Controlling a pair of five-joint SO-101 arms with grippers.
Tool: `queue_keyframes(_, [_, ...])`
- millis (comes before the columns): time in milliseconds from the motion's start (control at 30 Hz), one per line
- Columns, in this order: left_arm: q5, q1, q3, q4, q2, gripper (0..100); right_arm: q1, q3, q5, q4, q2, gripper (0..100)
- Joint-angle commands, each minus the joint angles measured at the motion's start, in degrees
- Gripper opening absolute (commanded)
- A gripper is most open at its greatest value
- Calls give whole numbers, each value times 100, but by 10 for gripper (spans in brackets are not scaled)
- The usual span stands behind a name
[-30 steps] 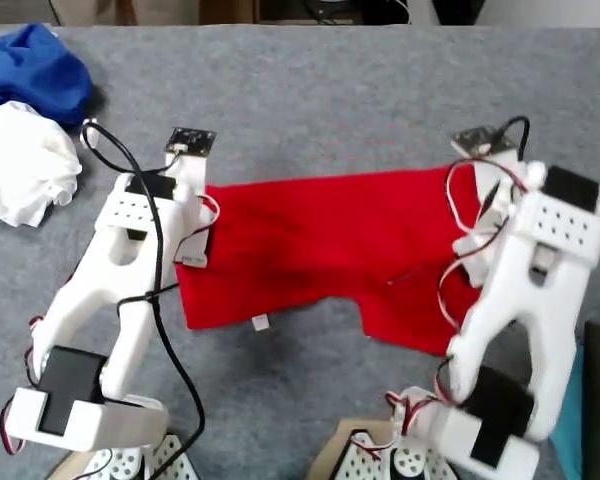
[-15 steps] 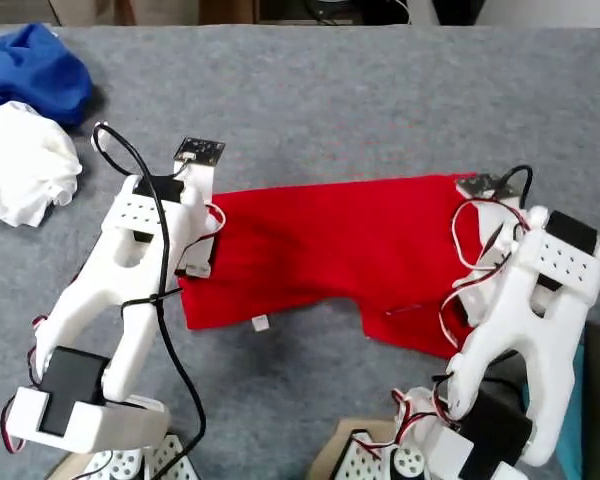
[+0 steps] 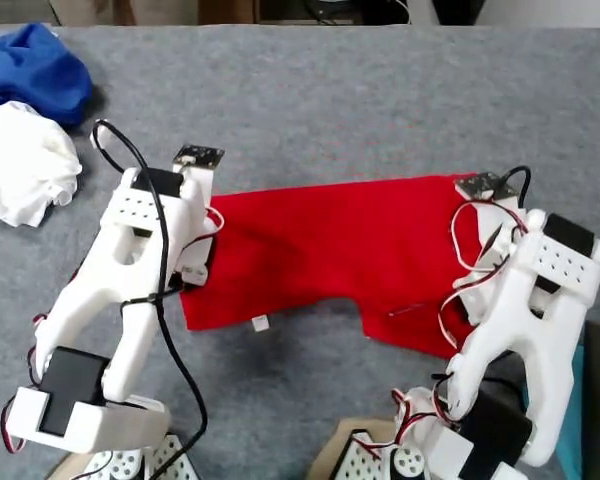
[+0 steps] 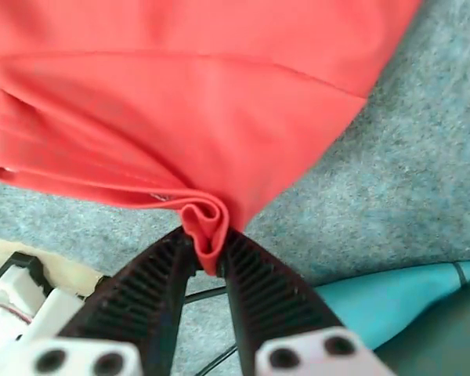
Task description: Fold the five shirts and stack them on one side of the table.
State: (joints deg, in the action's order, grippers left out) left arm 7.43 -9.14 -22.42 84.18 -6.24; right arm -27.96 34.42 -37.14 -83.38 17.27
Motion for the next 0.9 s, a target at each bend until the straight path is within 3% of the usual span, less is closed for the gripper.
queue_keyframes(0, [-26,-202,264,70,-180,19,-57,31,-88,88,207,5])
queue_keyframes(300, [-35,-484,176,35,-180,21,101,40,-510,-492,242,29])
queue_keyframes(500, [-18,-510,149,123,-180,22,268,4,-826,-826,251,291])
queue_keyframes(600, [-9,-598,308,563,-180,25,312,-92,-818,-897,251,344])
queue_keyframes(867, [343,-492,1099,1635,-198,216,418,-1253,-624,-1354,251,328])
